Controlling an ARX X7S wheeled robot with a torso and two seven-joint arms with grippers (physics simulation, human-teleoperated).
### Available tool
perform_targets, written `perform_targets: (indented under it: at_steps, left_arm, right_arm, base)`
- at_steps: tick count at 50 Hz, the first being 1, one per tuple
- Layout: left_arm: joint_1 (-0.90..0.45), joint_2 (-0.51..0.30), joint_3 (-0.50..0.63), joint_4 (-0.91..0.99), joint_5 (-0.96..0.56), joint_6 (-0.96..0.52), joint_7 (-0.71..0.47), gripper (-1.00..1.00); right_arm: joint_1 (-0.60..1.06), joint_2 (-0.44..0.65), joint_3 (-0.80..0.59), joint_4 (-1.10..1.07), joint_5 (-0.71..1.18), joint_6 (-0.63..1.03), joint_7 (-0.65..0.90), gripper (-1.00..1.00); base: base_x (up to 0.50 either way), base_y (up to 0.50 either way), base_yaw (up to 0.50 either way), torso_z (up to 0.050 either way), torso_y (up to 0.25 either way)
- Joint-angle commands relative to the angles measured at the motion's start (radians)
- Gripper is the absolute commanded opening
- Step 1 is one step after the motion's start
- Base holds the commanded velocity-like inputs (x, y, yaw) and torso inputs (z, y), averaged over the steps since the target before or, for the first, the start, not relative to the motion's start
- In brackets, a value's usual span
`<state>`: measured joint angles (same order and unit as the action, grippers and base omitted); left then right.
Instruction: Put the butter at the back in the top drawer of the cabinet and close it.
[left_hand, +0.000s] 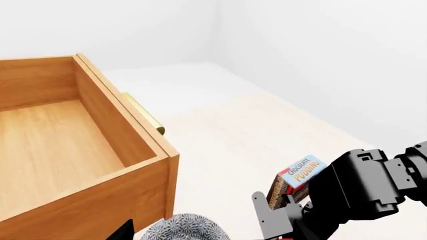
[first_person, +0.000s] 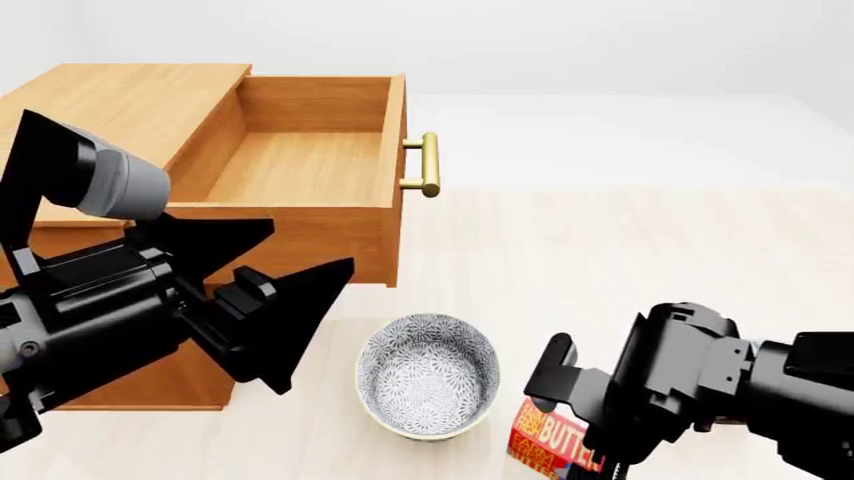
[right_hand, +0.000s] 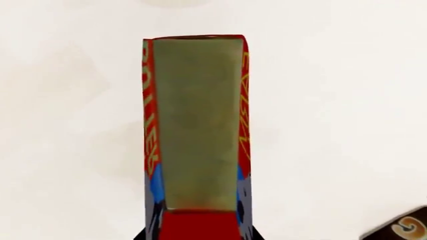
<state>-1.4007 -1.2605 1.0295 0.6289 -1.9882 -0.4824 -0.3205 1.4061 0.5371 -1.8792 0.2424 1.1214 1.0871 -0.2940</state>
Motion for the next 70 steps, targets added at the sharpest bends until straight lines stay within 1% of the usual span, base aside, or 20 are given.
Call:
perform_targets:
  at_steps: [1,12,24,31,37,45,48,51,57,60,65,70]
  left_arm:
    - [0.003,0.0,-0.002,-0.002,0.0,-0.002,0.001,1.0]
    - [0.008,0.002,-0.003,-0.01,-0.008,-0.006,0.014,1.0]
    - [0.018,-0.007,-0.015,0.003,-0.005,0.031,0.003,1.0]
    - [0.033,-0.022,-0.02,0.015,0.036,0.053,0.009,1.0]
    - [0.05,-0.032,-0.026,0.004,0.047,0.064,0.112,1.0]
    - [0.037,-0.029,-0.032,-0.05,0.066,0.019,0.225,1.0]
    - [0.002,-0.017,-0.041,-0.119,0.02,-0.039,0.306,1.0]
    - [-0.034,-0.003,-0.049,-0.162,0.024,-0.094,0.357,1.0]
    - [-0.084,0.032,-0.053,-0.196,0.151,-0.169,0.439,1.0]
    - [-0.113,0.061,-0.045,-0.22,0.213,-0.217,0.461,1.0]
    - [-0.155,0.095,-0.031,-0.245,0.281,-0.292,0.539,1.0]
    - [-0.164,0.111,-0.016,-0.237,0.354,-0.323,0.617,1.0]
  right_arm:
    - [0.0,0.005,0.018,-0.014,-0.02,-0.006,0.018,-1.0]
    - [0.015,0.024,0.019,-0.059,-0.015,0.007,0.04,-1.0]
    - [0.085,0.121,0.054,-0.252,0.047,0.069,0.138,-1.0]
    - [0.133,0.159,0.081,-0.326,0.094,0.114,0.187,-1.0]
    - [0.169,0.19,0.096,-0.376,0.116,0.129,0.198,-1.0]
    - [0.238,0.243,0.12,-0.458,0.155,0.163,0.21,-1.0]
    - [0.278,0.267,0.133,-0.496,0.178,0.187,0.216,-1.0]
    - [0.311,0.285,0.14,-0.526,0.188,0.204,0.216,-1.0]
    - [0.355,0.305,0.141,-0.558,0.178,0.217,0.194,-1.0]
    - [0.382,0.315,0.144,-0.571,0.17,0.22,0.178,-1.0]
    - [0.427,0.324,0.149,-0.588,0.158,0.224,0.144,-1.0]
    - [0.46,0.328,0.146,-0.596,0.133,0.218,0.102,-1.0]
  base:
    - [0.0,0.0,0.0,0.0,0.0]
    - [0.0,0.0,0.0,0.0,0.0]
    - [0.0,0.0,0.0,0.0,0.0]
    - [0.0,0.0,0.0,0.0,0.0]
    - [0.0,0.0,0.0,0.002,0.0]
    - [0.0,0.0,0.0,0.0,0.001]
    - [0.0,0.0,0.0,0.0,0.0]
    - [0.0,0.0,0.0,0.0,0.0]
    - [0.0,0.0,0.0,0.002,0.002]
    - [0.0,0.0,0.0,0.0,0.0]
    - [0.0,0.0,0.0,0.0,0.0]
    - [0.0,0.0,0.0,0.0,0.002]
